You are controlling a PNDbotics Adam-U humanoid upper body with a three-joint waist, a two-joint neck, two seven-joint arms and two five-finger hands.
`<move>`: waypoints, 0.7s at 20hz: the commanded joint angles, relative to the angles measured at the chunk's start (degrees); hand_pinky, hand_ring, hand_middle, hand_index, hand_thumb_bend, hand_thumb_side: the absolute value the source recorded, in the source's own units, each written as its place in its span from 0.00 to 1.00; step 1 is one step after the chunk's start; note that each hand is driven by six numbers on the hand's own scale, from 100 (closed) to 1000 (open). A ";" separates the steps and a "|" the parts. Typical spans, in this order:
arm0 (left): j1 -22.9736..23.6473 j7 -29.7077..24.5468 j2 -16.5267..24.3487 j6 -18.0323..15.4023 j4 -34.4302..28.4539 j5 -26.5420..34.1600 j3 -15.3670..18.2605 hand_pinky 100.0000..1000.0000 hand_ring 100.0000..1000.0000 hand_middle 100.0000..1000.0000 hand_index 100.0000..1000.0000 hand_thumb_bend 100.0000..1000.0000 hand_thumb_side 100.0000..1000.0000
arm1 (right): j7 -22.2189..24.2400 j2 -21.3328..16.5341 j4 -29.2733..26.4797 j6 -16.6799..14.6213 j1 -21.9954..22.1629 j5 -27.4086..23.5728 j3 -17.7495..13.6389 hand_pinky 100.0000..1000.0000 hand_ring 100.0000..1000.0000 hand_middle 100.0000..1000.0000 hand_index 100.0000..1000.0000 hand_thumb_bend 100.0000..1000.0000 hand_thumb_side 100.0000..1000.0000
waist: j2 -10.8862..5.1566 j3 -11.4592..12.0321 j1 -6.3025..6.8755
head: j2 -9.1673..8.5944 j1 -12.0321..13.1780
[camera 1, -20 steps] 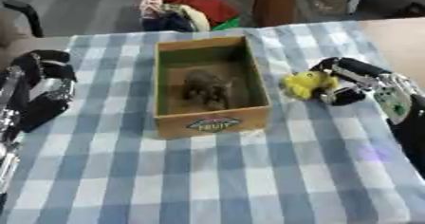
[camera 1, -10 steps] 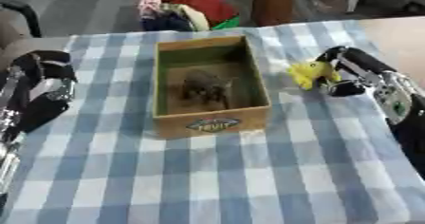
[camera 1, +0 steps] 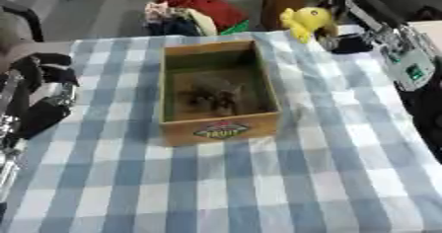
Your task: Pick up objects on the table and place them in the box.
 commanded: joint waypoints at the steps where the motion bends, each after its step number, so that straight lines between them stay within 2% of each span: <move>1: -0.94 0.14 0.63 -0.34 -1.86 0.37 0.70 0.71 0.61 0.63 0.70 0.00 0.15 | 1.44 1.43 -0.16 -0.65 -2.71 0.43 0.47 0.55 0.71 0.14 0.41 0.00 0.00 | -0.96 0.46 -0.05 | -0.19 -0.83; 9: -1.81 -0.54 -0.81 -0.45 -3.04 0.88 -0.13 0.71 0.61 0.63 0.69 0.00 0.15 | 2.83 9.51 5.21 -2.64 -4.60 9.15 0.69 0.58 0.74 0.20 0.48 0.00 0.00 | -0.47 2.37 0.27 | -0.65 -2.72; 12: -1.98 -0.70 -1.17 -0.48 -3.19 1.00 -0.27 0.71 0.61 0.63 0.69 0.00 0.15 | 2.95 11.67 6.01 -3.63 -4.66 12.60 0.86 0.61 0.76 0.29 0.61 0.00 0.01 | -0.26 2.61 0.38 | -0.83 -3.10; 14: -2.07 -0.77 -1.38 -0.47 -3.18 1.03 -0.33 0.71 0.61 0.63 0.69 0.00 0.15 | 2.67 12.61 5.95 -4.54 -4.65 14.68 1.24 0.65 0.80 0.43 0.74 0.00 0.03 | -0.16 2.61 0.43 | -0.91 -3.23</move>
